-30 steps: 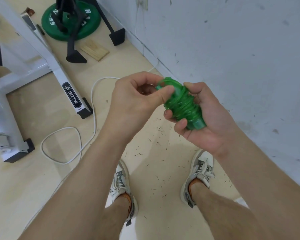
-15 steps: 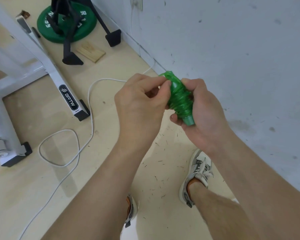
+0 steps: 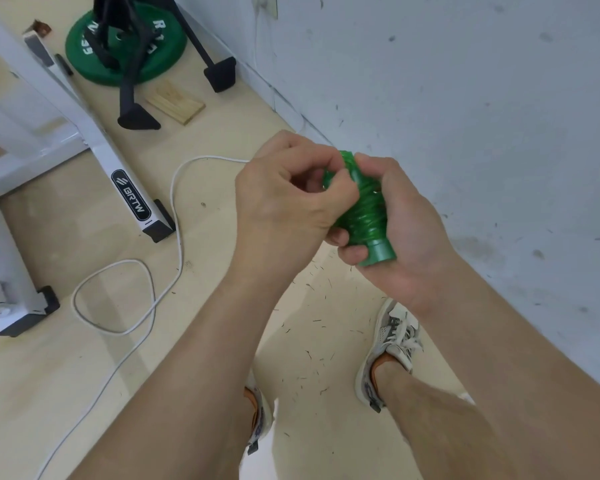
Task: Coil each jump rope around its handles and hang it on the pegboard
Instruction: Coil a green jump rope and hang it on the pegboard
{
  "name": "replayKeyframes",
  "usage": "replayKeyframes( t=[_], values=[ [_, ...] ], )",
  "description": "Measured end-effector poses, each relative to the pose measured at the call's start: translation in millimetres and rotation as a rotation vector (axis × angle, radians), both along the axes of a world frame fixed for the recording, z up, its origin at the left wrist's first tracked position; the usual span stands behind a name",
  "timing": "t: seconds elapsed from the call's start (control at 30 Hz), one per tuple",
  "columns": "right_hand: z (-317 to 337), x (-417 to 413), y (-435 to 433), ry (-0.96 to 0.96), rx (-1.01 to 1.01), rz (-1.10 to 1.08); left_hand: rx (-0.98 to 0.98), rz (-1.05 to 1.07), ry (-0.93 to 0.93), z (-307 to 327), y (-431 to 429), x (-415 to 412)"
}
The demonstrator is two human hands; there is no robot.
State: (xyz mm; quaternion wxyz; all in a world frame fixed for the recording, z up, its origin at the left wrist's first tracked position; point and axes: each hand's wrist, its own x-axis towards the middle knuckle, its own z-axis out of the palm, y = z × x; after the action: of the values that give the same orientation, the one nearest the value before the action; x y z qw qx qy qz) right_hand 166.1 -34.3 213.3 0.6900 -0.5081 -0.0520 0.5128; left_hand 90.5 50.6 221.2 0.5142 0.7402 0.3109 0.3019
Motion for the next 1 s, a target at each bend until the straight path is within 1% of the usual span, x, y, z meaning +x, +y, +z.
replayKeyframes(
  t=[0.03, 0.1, 0.2, 0.23, 0.3, 0.37, 0.43, 0.5, 0.57, 0.6, 0.63, 0.67, 0.73, 0.77, 0.83, 0.87, 0.93, 0.97, 1.0],
  values=[
    [-2, 2, -1, -0.035, -0.017, -0.004, 0.012, -0.018, 0.017, -1, 1, -1],
    [-5, 5, -1, -0.153, -0.066, -0.025, -0.029, -0.033, 0.046, -2, 2, -1],
    [-9, 7, -1, -0.309, -0.12, -0.041, -0.185, -0.017, 0.06, -2, 4, 0],
    [-9, 8, -2, -0.337, -0.128, -0.037, -0.218, -0.023, 0.063, -1, 6, 0],
    [-9, 6, -3, -0.348, -0.128, -0.027, -0.209, -0.044, 0.07, 0, 9, 0],
    [-8, 7, -3, -0.267, -0.094, -0.023, -0.191, -0.047, 0.037, 2, 8, -1],
    [-5, 9, -3, -0.071, -0.021, -0.024, -0.231, -0.066, -0.05, 3, 3, -2],
    [-2, 13, -4, 0.105, 0.065, 0.006, -0.322, -0.111, -0.121, 2, 3, -3],
    [-2, 15, -6, 0.131, 0.101, 0.062, -0.477, -0.162, -0.173, 0, 8, -4],
    [-3, 15, -6, 0.107, 0.096, 0.08, -0.522, -0.172, -0.159, 0, 11, -4],
    [-4, 15, -6, 0.063, 0.068, 0.087, -0.495, -0.166, -0.094, 0, 12, -4],
    [-5, 15, -5, -0.016, 0.021, 0.088, -0.391, -0.164, 0.018, 0, 12, -5],
    [-7, 15, -5, -0.286, -0.103, 0.083, -0.163, -0.213, 0.221, 0, 8, -5],
    [-8, 15, -6, -0.439, -0.161, 0.084, -0.112, -0.25, 0.28, 0, 8, -6],
    [-9, 15, -8, -0.666, -0.21, 0.109, -0.137, -0.311, 0.314, 1, 10, -8],
    [-9, 15, -9, -0.72, -0.205, 0.121, -0.167, -0.325, 0.312, 3, 12, -8],
    [-8, 15, -11, -0.756, -0.187, 0.124, -0.231, -0.337, 0.287, 8, 15, -10],
    [-7, 14, -10, -0.745, -0.181, 0.123, -0.247, -0.345, 0.26, 11, 15, -12],
    [-6, 15, -9, -0.695, -0.167, 0.126, -0.253, -0.358, 0.224, 11, 15, -14]
  ],
)
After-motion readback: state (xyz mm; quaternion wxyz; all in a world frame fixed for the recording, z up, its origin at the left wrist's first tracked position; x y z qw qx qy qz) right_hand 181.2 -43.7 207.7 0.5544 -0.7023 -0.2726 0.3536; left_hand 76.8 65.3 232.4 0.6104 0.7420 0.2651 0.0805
